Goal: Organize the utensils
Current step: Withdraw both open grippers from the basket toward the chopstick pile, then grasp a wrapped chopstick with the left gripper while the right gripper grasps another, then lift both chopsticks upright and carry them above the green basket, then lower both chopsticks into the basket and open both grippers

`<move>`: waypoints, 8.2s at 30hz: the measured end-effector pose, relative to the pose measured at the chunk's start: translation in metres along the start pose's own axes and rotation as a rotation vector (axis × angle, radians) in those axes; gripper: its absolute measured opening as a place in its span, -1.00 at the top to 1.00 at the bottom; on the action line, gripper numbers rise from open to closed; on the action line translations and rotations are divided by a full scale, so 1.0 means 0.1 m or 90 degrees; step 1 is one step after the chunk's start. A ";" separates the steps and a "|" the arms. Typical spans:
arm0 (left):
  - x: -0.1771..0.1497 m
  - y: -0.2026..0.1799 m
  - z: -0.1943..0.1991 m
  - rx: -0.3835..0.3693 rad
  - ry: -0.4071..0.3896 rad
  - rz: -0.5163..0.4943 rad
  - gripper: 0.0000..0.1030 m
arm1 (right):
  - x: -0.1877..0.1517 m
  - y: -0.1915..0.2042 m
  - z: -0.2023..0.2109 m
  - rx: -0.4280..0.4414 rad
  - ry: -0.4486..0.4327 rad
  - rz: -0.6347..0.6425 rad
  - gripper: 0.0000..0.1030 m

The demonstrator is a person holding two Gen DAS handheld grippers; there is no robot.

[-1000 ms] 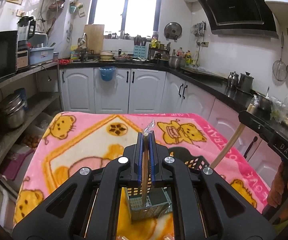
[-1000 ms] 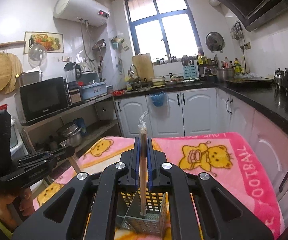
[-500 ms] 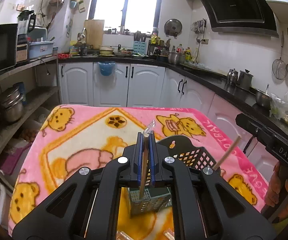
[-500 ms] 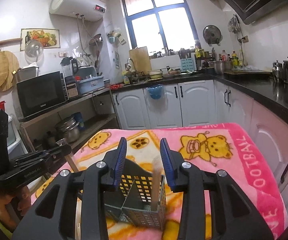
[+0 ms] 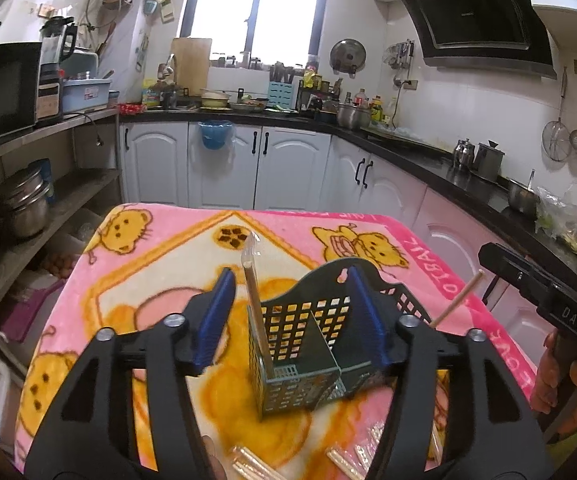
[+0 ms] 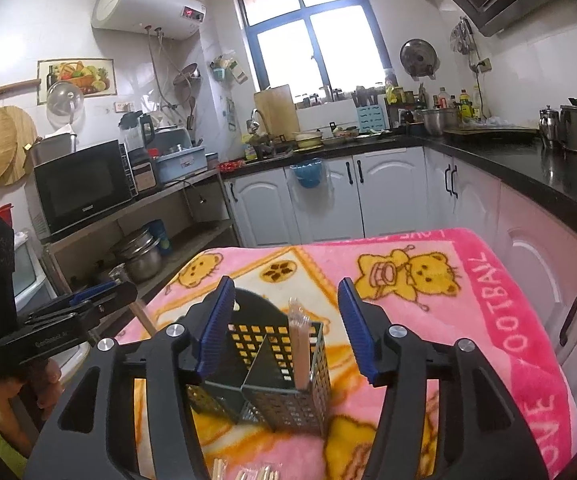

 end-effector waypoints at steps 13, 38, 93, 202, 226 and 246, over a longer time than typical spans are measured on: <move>-0.12 0.03 0.22 0.003 -0.016 0.019 -0.79 | -0.13 0.07 0.22 0.000 0.003 0.008 -0.25; -0.52 0.05 0.51 -0.009 -0.003 0.029 -0.79 | -0.53 0.33 0.54 -0.006 0.037 0.057 -0.29; -1.82 0.00 -0.31 -0.040 0.344 0.095 0.11 | -1.57 0.09 0.41 0.014 0.221 0.012 -0.05; 0.71 -0.59 0.49 -0.067 -0.070 0.060 0.94 | 0.76 0.59 0.87 0.040 -0.092 0.104 0.89; 0.96 -0.72 0.19 -0.033 -0.130 0.040 0.94 | 1.35 0.40 0.86 0.003 -0.153 0.107 0.89; 0.61 -0.45 -0.40 -0.008 -0.103 0.030 0.94 | 1.09 0.21 0.16 0.015 -0.088 0.070 0.89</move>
Point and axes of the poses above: each gripper's, at about its wrist camera, not at the fingertips, and z roughly against the way its jaws point, y to its left, x to its top, the point moved 4 cm from there along -z, roughly the way its jaws point, and after that the axes turned 13 degrees about z, right-handed, at the moved point
